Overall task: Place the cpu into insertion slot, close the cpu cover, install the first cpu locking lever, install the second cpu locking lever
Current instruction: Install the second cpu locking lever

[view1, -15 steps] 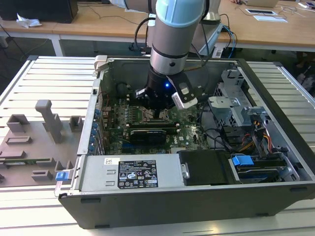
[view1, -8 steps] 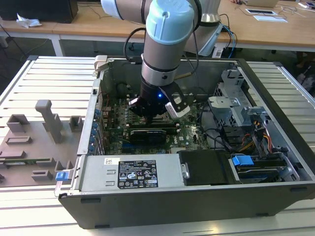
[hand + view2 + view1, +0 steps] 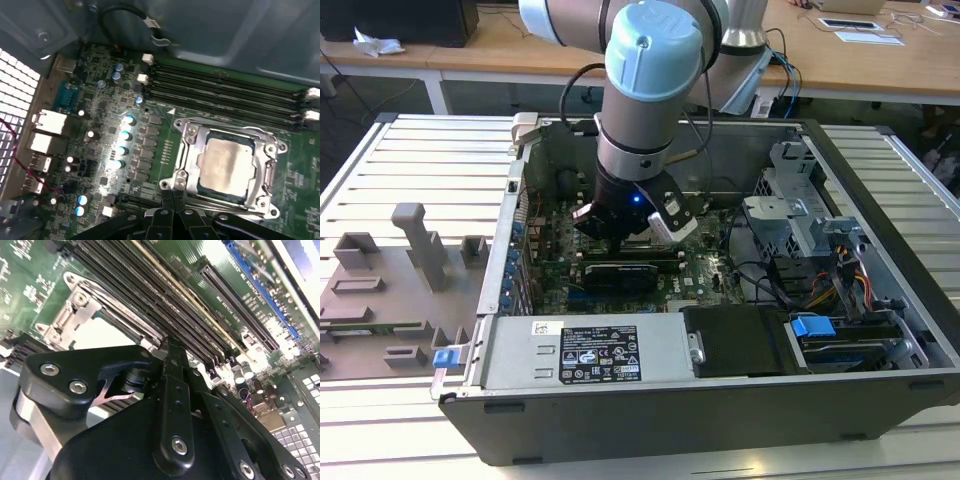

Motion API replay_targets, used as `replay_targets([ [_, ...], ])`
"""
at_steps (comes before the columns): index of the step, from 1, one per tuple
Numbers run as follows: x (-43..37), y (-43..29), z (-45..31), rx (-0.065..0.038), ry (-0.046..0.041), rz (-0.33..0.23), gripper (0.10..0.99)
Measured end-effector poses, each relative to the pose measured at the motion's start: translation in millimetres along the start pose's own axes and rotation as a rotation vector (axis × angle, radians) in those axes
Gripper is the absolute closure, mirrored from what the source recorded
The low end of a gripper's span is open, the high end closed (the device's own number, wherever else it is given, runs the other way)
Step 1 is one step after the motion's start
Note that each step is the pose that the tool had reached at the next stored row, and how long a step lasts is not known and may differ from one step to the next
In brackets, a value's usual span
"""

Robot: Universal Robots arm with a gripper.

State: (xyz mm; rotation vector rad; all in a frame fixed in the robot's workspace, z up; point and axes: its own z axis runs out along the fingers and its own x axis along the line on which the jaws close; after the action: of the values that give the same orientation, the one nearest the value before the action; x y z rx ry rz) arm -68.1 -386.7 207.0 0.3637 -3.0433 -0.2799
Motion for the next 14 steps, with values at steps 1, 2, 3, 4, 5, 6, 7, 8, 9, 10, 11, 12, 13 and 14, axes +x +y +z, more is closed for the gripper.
replay_targets([
  [1, 1.3, 0.2, 0.4, -0.002, -0.0001, -0.002, 0.976],
  [2, 2.7, 0.5, 1.0, -0.005, -0.0004, -0.004, 0.976],
  [3, 3.6, 0.7, 1.3, -0.007, -0.0006, -0.006, 0.976],
  [4, 5.0, 0.9, 2.0, -0.013, -0.0013, -0.010, 0.976],
  [5, 4.9, 1.3, 2.5, -0.018, -0.0018, -0.014, 0.976],
  [6, 4.7, 2.4, 3.4, -0.021, -0.0023, -0.016, 0.976],
  [7, 4.2, 3.6, 5.4, -0.024, -0.0023, -0.019, 0.976],
  [8, 3.9, 3.5, 7.9, -0.028, -0.0036, -0.021, 0.976],
  [9, 4.1, 2.9, 10.3, -0.033, -0.0038, -0.022, 0.976],
  [10, 4.0, 2.9, 10.8, -0.035, -0.0043, -0.023, 0.976],
  [11, 4.3, 2.7, 11.1, -0.036, -0.0054, -0.024, 0.976],
  [12, 4.6, 2.5, 11.1, -0.036, -0.0065, -0.024, 0.976],
  [13, 5.2, 2.1, 11.0, -0.036, -0.0080, -0.025, 0.976],
  [14, 5.8, 1.6, 10.7, -0.035, -0.0091, -0.025, 0.976],
])
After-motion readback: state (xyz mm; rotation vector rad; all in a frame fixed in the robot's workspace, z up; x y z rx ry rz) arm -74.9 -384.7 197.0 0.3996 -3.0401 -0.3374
